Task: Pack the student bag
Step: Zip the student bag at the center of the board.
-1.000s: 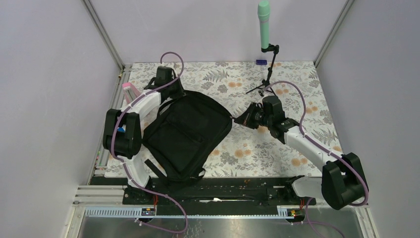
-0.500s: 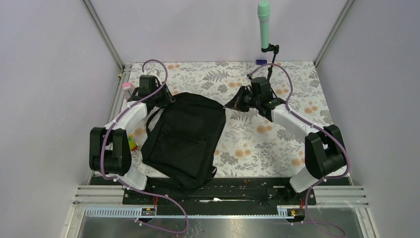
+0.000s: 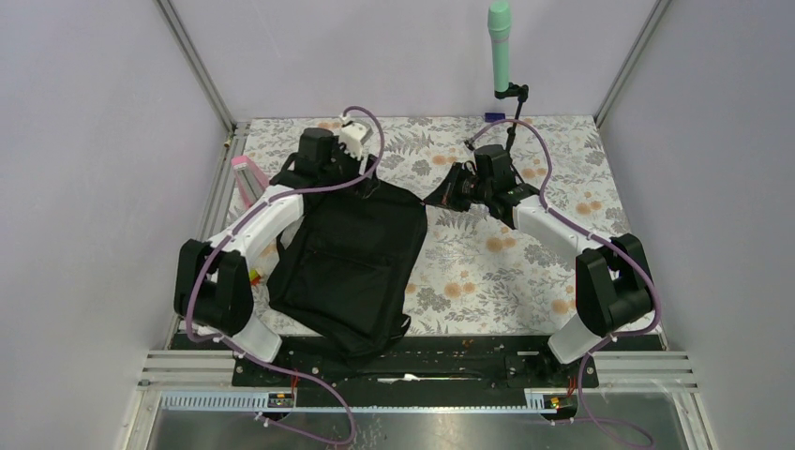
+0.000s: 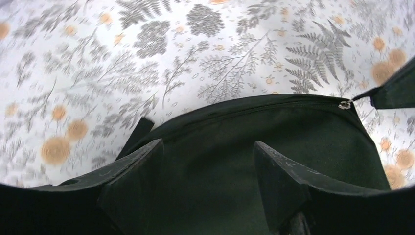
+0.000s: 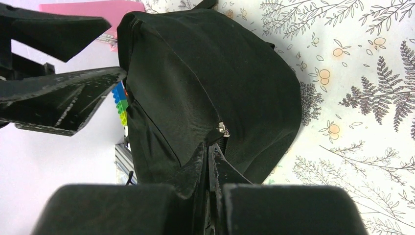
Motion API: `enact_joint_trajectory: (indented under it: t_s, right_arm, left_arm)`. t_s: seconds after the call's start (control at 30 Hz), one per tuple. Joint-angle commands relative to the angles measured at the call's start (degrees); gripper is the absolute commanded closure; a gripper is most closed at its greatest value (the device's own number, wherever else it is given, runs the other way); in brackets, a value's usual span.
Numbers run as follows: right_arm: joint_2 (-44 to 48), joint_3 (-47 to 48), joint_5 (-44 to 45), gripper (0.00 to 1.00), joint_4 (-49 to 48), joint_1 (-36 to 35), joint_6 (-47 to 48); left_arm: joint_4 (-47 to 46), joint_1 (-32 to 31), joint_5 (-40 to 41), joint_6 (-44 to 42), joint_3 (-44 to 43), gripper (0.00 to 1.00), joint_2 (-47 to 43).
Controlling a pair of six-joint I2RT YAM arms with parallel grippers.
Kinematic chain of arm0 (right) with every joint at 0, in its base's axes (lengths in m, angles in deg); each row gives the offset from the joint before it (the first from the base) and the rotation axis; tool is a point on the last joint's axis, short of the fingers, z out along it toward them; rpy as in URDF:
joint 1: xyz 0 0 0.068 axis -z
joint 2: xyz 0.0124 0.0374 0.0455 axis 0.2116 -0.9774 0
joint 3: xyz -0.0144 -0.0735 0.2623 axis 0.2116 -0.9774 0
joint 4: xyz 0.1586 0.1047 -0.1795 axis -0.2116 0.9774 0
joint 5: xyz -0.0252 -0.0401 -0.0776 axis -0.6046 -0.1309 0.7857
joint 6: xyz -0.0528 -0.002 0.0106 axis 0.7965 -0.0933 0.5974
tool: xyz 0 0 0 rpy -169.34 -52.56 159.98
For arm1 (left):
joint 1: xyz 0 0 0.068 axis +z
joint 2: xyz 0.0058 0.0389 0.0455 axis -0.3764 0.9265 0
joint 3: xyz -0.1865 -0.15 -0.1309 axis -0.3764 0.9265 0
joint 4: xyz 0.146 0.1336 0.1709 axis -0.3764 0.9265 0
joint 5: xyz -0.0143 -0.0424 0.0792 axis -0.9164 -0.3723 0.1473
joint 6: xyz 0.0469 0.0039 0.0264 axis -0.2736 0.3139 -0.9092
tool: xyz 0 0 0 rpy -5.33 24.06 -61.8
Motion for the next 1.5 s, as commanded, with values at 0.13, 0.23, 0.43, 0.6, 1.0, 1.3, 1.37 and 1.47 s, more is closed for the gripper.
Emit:
enact_joint_trajectory:
  t_s: [0.13, 0.23, 0.43, 0.6, 1.0, 1.3, 1.37, 1.47]
  right_arm:
    - [2.0, -0.4, -1.9, 1.00, -1.8, 0.2, 0.7]
    - [2.1, -0.4, -2.1, 1.00, -1.5, 0.2, 0.7]
    - [2.3, -0.5, -2.8, 1.00, -1.4, 0.2, 0.5]
    - [2.6, -0.8, -2.9, 1.00, -1.4, 0.2, 0.3]
    - [4.6, 0.3, 0.1, 1.00, 3.7, 1.3, 2.5]
    - [6.3, -3.3, -0.4, 1.00, 1.6, 1.2, 0.5]
    - [6.4, -4.8, -0.8, 1.00, 0.9, 1.2, -0.7]
    - [6.2, -7.3, -2.2, 1.00, -3.2, 0.9, -2.6]
  left_arm:
    - [2.6, -2.9, -10.0, -19.3, -8.9, 0.27, 8.3]
    - [5.5, -4.0, -10.7, -20.7, -12.2, 0.26, 11.6]
    - [6.2, -8.2, -6.4, -24.0, -14.6, 0.25, 15.2]
    - [8.0, -10.6, -3.4, -24.9, -17.3, 0.28, 18.0]
    - [6.6, -10.7, 7.3, -14.5, -25.1, 1.00, 21.9]
    - [5.1, -6.0, 12.8, -1.0, -28.9, 1.00, 23.5]
    - [3.4, -3.8, 11.9, 3.5, -27.8, 1.00, 22.9]
    - [0.4, -0.1, 10.7, 11.6, -25.6, 1.00, 22.1]
